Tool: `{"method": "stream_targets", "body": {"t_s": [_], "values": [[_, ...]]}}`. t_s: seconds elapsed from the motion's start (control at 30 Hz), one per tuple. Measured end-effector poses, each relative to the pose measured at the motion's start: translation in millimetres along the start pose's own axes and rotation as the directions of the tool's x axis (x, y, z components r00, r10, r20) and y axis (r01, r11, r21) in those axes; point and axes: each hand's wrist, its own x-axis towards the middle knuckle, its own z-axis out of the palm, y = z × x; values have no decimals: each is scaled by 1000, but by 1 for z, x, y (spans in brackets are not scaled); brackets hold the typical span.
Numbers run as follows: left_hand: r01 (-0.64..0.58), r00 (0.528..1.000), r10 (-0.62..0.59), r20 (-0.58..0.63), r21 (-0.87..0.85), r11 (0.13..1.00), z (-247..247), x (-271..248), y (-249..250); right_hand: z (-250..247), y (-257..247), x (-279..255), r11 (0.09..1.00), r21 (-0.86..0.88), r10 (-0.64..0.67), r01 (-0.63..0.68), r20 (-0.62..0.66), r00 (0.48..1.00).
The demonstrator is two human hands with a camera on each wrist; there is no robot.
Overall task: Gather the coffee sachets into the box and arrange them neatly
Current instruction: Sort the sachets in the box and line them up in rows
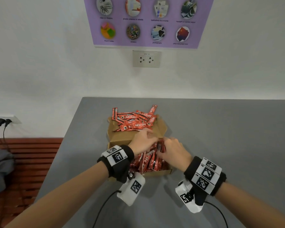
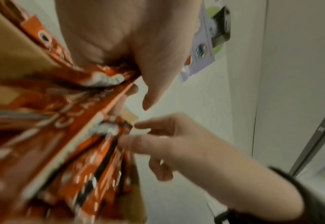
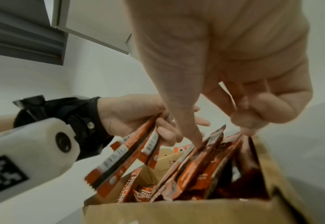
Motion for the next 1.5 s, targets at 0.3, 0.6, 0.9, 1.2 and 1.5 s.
{"method": "stream_targets", "body": {"t_s": [0.3,0.6,0.9,1.2,1.5], "values": [[-70,997,45,59,553,830,-52,-7,-20,5,-13,-1,917,-143,-369,372,49,928],[-78,991,-17,133,678,731,-36,-19,-35,8,-22,11,824,-345,-424,450,152,893],[-79,995,29,94,594,801,-37,-18,-33,-7,-23,19,819,-274,-493,505,117,862],[-78,993,38,108,403,912,-36,-15,-30,-41,5,8,947,-116,-304,298,-38,952],[-93,994,52,93,523,847,-29,-11,-30,-24,5,-6,975,188,-117,117,-11,993]]}}
